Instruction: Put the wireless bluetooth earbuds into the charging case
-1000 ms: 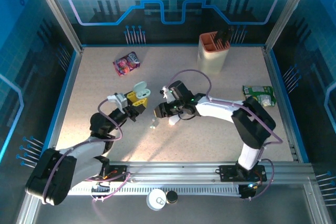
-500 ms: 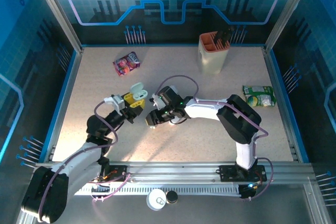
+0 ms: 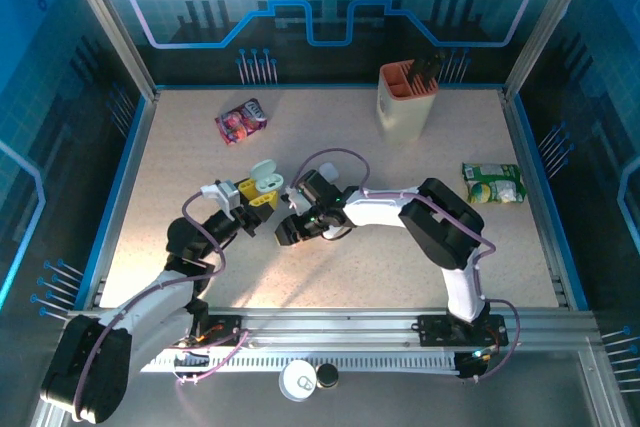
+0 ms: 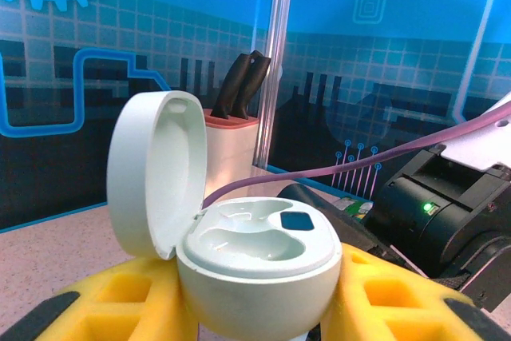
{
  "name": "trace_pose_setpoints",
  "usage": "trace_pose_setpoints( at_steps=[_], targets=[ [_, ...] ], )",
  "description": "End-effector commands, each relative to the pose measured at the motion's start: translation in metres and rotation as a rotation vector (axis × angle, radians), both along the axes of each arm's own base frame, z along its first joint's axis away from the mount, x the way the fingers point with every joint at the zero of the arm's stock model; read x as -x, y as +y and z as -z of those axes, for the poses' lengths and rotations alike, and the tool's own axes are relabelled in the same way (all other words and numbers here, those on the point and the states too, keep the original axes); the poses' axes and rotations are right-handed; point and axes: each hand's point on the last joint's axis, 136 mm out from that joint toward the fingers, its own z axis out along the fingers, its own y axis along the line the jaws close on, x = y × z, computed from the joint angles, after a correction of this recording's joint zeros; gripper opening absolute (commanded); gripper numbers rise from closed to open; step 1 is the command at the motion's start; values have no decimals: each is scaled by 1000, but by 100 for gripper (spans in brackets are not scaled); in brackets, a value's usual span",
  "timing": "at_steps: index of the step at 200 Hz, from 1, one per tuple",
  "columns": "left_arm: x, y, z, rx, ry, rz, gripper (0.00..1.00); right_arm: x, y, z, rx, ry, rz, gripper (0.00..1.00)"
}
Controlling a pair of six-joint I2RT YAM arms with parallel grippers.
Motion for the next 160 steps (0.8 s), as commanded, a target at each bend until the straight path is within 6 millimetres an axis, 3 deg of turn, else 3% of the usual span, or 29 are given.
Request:
trace_pose_setpoints(
  at_steps=[1,70,160],
  targets=[
    [1,-1,-7,-8,-34,11,37,6,7,3,14,-13,-70,54],
    [-1,-2,-5,-11,-27,17,37,20,3,13,42,15,-182,47],
    [-3,-3,-2,-10,-15,19,37,26,-11,12,62,23,-189,35]
  ],
)
